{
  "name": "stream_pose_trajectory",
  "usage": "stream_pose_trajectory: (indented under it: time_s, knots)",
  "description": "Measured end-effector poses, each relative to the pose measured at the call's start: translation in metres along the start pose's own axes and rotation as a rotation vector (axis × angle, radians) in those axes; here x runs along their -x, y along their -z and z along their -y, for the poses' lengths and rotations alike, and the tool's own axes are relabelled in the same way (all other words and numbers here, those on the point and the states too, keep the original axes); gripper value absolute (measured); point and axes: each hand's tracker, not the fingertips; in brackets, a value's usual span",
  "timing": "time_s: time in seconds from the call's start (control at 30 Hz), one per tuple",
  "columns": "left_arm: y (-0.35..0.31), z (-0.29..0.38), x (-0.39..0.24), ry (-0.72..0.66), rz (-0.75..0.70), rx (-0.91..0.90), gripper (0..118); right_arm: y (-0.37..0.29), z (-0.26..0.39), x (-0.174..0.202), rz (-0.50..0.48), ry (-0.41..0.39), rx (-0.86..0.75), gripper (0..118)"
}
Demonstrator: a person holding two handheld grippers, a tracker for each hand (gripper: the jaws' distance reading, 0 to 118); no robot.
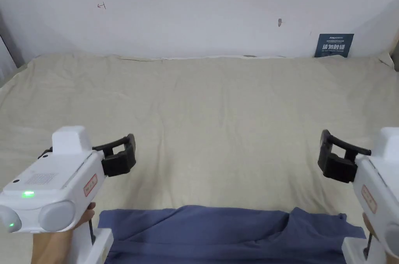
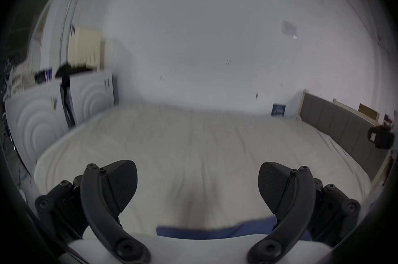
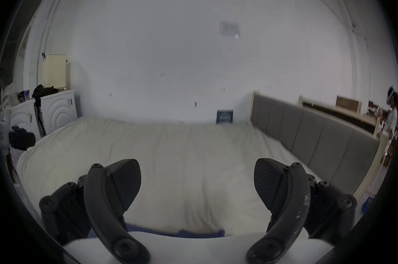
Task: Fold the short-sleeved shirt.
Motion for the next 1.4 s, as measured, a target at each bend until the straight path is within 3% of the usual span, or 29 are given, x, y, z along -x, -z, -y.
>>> stream_pose_trajectory:
  time_s: [0.1, 0.17, 0.2, 0.23, 0.27, 0.3, 0.7, 0.83, 1.0, 1.33, 1.4]
  knots:
    - [-0.003, -0.008, -0.014, 0.05, -0.007, -0.109, 104, -0.002, -0.012, 0.011, 0.018, -0.046, -0.066, 95]
    - [-0.007, -0.011, -0.022, 0.072, 0.001, -0.148, 83, -0.005, -0.012, 0.02, 0.02, -0.054, -0.085, 74]
    - [-0.005, -0.01, -0.024, 0.081, 0.005, -0.157, 68, -0.006, -0.013, 0.021, 0.016, -0.046, -0.102, 60]
    - [-0.005, -0.01, -0.028, 0.094, 0.009, -0.171, 34, -0.006, -0.013, 0.021, 0.009, -0.045, -0.113, 37]
    - [-0.005, -0.01, -0.032, 0.105, 0.01, -0.177, 9, -0.007, -0.013, 0.028, 0.01, -0.045, -0.114, 19]
    - [-0.004, -0.01, -0.035, 0.113, 0.013, -0.175, 1, -0.007, -0.013, 0.03, 0.019, -0.052, -0.121, 6]
    - [0.006, -0.01, -0.031, 0.078, 0.057, -0.111, 0, -0.006, -0.009, 0.033, 0.011, -0.077, -0.127, 1]
    - [0.016, -0.009, -0.008, -0.058, 0.155, 0.053, 0, -0.005, -0.008, 0.034, 0.001, -0.071, -0.113, 1]
    - [0.035, 0.012, 0.053, -0.391, 0.331, 0.298, 0, -0.001, -0.005, 0.036, -0.003, -0.076, -0.094, 1]
    - [0.057, 0.084, 0.147, -0.571, 0.437, 0.625, 2, 0.015, 0.007, 0.047, -0.019, -0.086, -0.029, 1]
    - [0.063, 0.103, 0.161, -0.588, 0.385, 0.673, 10, 0.02, 0.009, 0.05, -0.026, -0.087, -0.017, 1]
